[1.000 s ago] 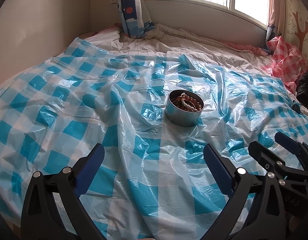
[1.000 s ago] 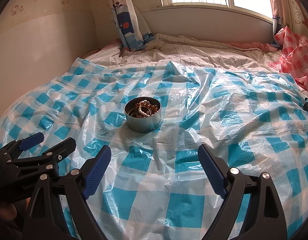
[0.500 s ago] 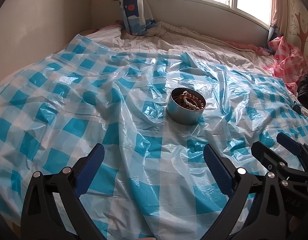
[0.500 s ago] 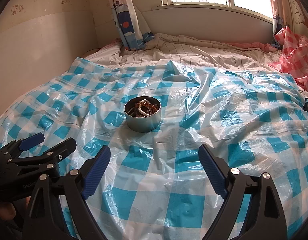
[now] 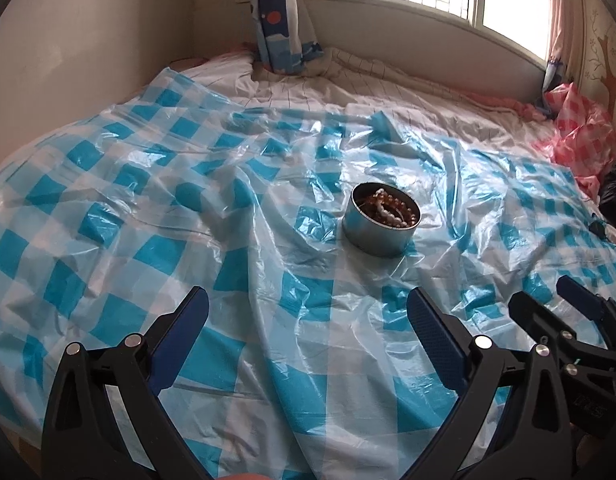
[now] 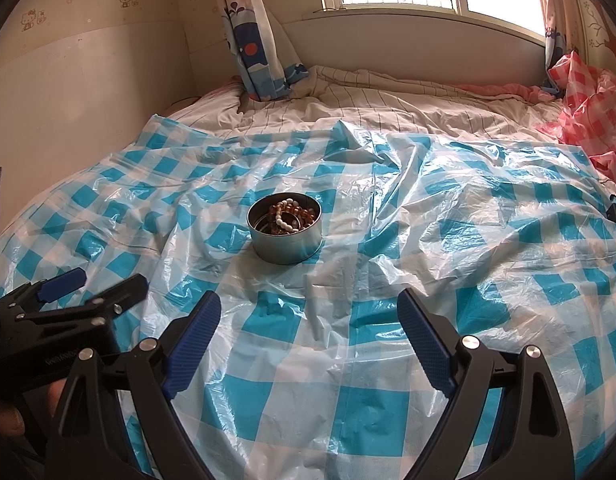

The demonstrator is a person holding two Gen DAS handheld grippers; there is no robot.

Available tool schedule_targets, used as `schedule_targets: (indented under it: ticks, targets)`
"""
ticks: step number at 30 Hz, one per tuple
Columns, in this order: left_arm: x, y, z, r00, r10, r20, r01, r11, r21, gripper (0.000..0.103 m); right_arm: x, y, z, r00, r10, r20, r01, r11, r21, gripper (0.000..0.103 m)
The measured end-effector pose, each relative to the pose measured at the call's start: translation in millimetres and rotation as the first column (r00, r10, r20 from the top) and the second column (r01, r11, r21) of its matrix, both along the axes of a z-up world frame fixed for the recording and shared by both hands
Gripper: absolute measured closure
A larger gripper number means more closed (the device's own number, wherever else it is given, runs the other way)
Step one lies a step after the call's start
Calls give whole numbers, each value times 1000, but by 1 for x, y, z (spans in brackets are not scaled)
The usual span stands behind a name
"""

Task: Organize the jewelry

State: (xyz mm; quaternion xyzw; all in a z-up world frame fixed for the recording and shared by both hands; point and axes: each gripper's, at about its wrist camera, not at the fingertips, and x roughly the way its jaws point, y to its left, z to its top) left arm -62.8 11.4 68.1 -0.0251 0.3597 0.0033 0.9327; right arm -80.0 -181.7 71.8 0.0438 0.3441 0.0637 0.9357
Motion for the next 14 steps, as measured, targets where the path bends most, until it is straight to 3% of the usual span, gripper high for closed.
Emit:
schedule_targets:
  ticks: [7,14]
  targets:
    - [8,-3,-7,997,-52,-62,50,998,-40,8,0,0,0,1000,0,0,0,1000,-1,17]
    - [7,0,-6,997,-36,-62,33,999,-43,8,0,-1,0,1000,0,-1,0,1000,-1,16]
